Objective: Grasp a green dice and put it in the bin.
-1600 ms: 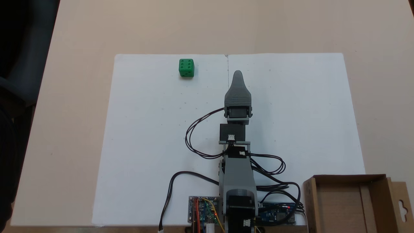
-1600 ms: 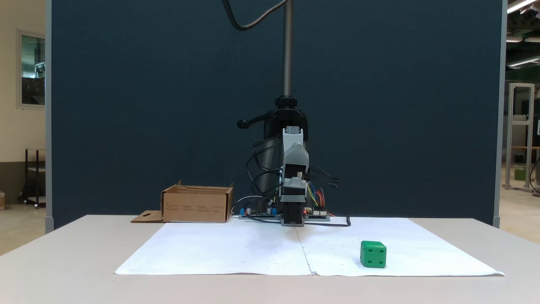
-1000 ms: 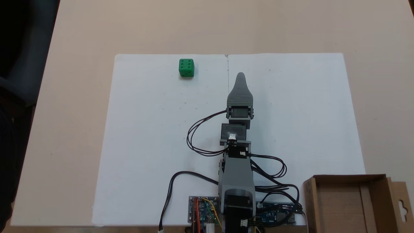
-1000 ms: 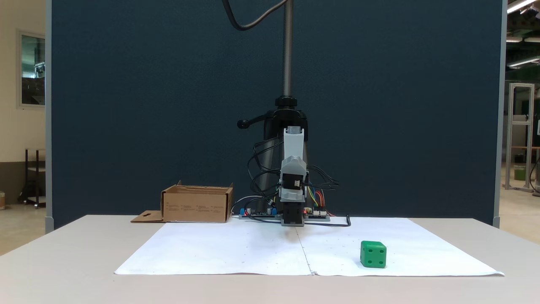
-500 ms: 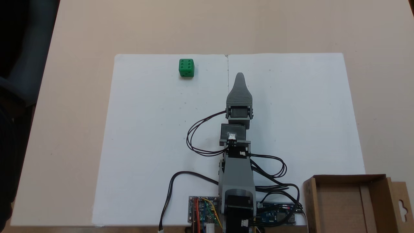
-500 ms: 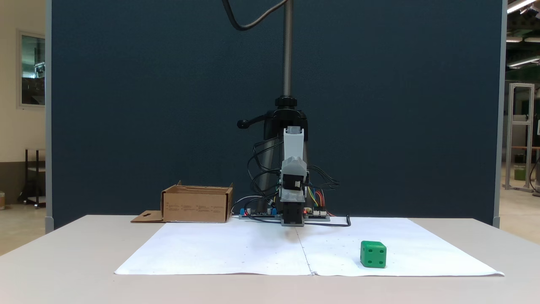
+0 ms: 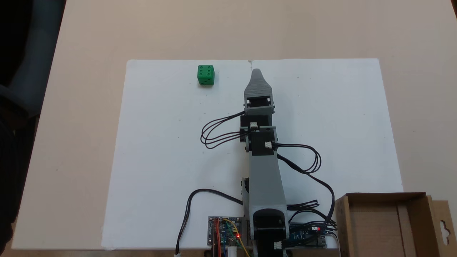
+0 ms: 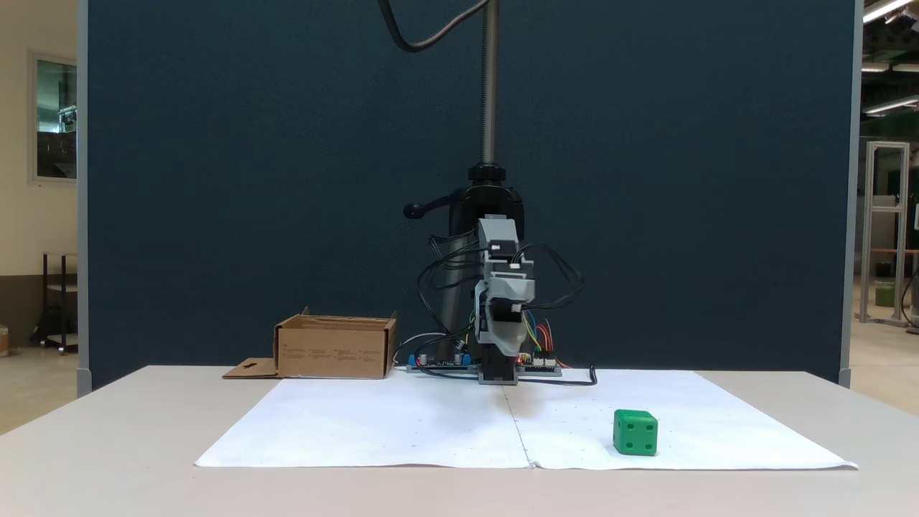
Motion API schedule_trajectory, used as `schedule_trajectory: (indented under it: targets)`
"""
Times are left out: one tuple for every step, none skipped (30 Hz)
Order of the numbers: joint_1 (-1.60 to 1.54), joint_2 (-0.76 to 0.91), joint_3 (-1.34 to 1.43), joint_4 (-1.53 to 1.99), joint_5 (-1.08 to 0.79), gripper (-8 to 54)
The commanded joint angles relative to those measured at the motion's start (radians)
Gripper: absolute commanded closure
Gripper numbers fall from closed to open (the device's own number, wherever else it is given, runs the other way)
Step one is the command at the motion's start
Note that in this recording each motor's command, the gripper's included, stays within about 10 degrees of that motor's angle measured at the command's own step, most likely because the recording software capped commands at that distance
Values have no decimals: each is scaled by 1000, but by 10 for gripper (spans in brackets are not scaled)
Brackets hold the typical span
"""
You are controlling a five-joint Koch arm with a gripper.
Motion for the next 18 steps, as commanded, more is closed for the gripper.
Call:
schedule_trajectory:
  targets:
    - [-84, 110, -51, 159, 69, 25]
    - [-100, 110, -75, 216, 106, 27]
    - [-120, 109, -110, 282, 127, 29]
    - [-138, 97, -149, 345, 155, 33]
    - [-147, 81, -192, 402, 186, 33]
    - [-158, 58, -236, 455, 207, 33]
    - [-167, 37, -278, 517, 230, 32]
    - [-176, 12, -318, 566, 247, 32]
    - [-189, -17, -360, 616, 262, 32]
    - [-190, -48, -402, 670, 282, 30]
    - [-192, -75, -446, 725, 293, 28]
    - [-192, -101, -486, 774, 302, 21]
    - [-192, -137, -526, 825, 313, 20]
    - [-192, -178, -571, 877, 331, 20]
    - [-193, -255, -660, 966, 356, 20]
    - [-196, -299, -713, 1012, 371, 20]
    - [-202, -341, -762, 1064, 390, 20]
    - [-207, -380, -811, 1113, 408, 20]
